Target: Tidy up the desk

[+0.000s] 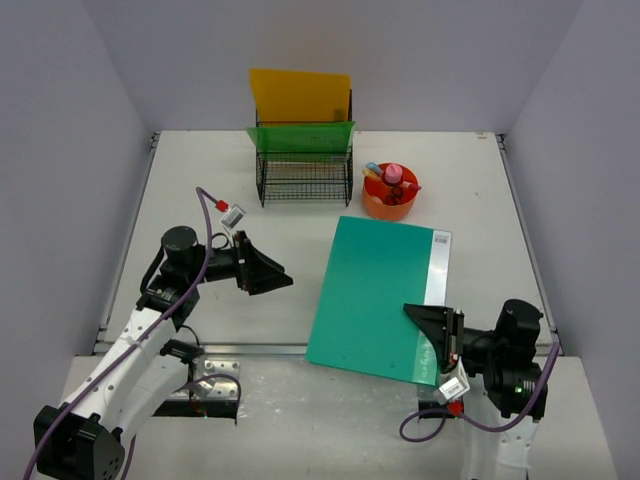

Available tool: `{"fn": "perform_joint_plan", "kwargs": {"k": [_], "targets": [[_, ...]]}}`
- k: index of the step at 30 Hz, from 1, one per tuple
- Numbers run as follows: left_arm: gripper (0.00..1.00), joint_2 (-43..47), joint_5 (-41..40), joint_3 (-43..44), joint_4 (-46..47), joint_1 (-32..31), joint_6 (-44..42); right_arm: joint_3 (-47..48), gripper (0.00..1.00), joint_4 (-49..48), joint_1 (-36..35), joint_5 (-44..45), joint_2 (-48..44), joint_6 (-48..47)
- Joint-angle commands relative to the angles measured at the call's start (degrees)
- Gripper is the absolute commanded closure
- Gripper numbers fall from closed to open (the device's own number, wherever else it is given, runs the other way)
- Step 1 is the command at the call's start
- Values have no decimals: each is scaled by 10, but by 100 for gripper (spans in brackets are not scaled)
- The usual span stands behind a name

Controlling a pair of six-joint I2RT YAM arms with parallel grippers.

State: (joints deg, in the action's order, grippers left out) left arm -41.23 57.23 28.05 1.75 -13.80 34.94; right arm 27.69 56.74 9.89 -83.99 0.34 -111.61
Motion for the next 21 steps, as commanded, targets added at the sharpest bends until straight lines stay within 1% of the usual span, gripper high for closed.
{"fn": "perform_joint_plan", "kwargs": {"k": [1, 3, 5, 6, 7, 8, 9, 10, 12, 13, 15, 17, 18, 20, 21], "targets": [[5, 9, 6, -2, 29, 4, -7, 33, 100, 86, 0, -125, -13, -202], [5, 10, 6, -3, 28, 4, -7, 37, 100, 97, 0, -127, -10, -206], [5, 12, 5, -3, 28, 4, -7, 51, 100, 91, 0, -120, -6, -170], [5, 12, 2, -1, 28, 4, -7, 64, 100, 42, 1, -110, 0, -96], [5, 12, -2, 2, 29, 4, -7, 78, 100, -37, 3, -99, 8, 7], [5, 9, -6, 8, 29, 4, -9, 82, 100, -112, 4, -89, 17, 179], [5, 4, -9, 19, 29, 4, -11, 85, 100, -188, 4, -78, 27, 332], [4, -6, -12, 37, 28, 4, -16, 86, 100, -268, 4, -64, 41, 441], [3, -25, -20, 68, 24, 4, -29, 90, 100, -407, 4, -30, 77, 624], [2, -36, -26, 87, 15, 4, -45, 101, 100, -462, 4, -12, 109, 704], [0, -62, -31, 134, -17, 4, -89, 135, 100, -490, 4, 12, 169, 781], [0, -106, -37, 207, -78, 4, -182, 179, 100, -481, 4, 30, 223, 854], [0, -122, -50, 238, -119, 4, -207, 207, 100, -476, 4, 32, 253, 886], [0, -156, -56, 302, -144, 4, -252, 279, 100, -494, 4, 30, 327, 989], [0, -165, -57, 323, -143, 4, -263, 285, 100, -531, 5, 29, 354, 1064]]}}
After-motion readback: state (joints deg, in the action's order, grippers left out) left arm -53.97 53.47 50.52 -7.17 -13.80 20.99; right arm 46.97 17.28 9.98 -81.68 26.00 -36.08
